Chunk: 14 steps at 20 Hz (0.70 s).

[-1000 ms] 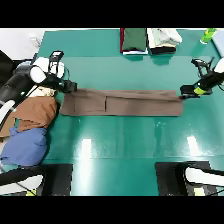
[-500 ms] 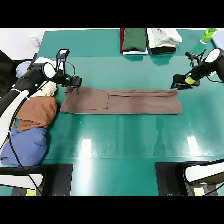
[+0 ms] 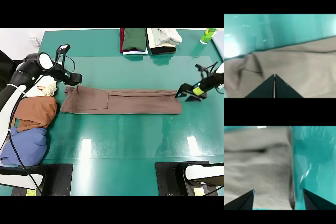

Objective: Fold the shirts.

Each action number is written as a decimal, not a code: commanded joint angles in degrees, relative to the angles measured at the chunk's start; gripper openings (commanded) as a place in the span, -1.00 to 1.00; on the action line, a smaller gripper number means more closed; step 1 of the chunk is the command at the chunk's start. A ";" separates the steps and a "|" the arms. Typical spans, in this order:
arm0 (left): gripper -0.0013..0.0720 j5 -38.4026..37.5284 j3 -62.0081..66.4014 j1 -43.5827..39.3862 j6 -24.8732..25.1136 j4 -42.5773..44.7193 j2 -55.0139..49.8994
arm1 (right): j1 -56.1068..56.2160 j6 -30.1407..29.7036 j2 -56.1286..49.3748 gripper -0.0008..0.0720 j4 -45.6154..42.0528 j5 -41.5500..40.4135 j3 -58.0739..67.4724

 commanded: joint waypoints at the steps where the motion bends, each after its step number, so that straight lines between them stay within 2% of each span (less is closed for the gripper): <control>1: -0.89 0.48 0.20 -2.62 0.04 -1.95 -0.22 | 0.00 -0.09 -0.57 0.88 0.66 -4.92 -7.39; 5: -0.89 2.54 0.20 -6.56 -0.02 -1.97 -0.20 | 3.45 -0.11 -1.79 0.72 1.99 -7.48 -8.22; 7: -0.89 2.82 0.20 -8.15 -0.02 -1.97 -0.26 | 4.59 -0.33 -1.73 0.27 1.79 -8.11 -8.22; 8: -0.89 3.08 0.20 -8.98 -0.02 -1.97 -0.44 | 4.66 -1.31 -1.73 -0.27 1.77 -8.04 -8.22; 9: -0.89 3.45 0.20 -9.88 -0.04 -1.99 -0.79 | 4.66 -1.90 -1.57 -0.68 1.90 -7.80 -8.22; 10: -0.90 3.89 0.22 -10.84 -0.09 -2.03 -1.27 | 4.66 -1.99 -1.14 -0.92 1.88 -7.54 -8.20; 14: -0.90 8.96 0.55 -15.58 -0.22 -4.59 -5.53 | 4.68 -1.99 5.03 -0.93 1.79 -5.75 -7.34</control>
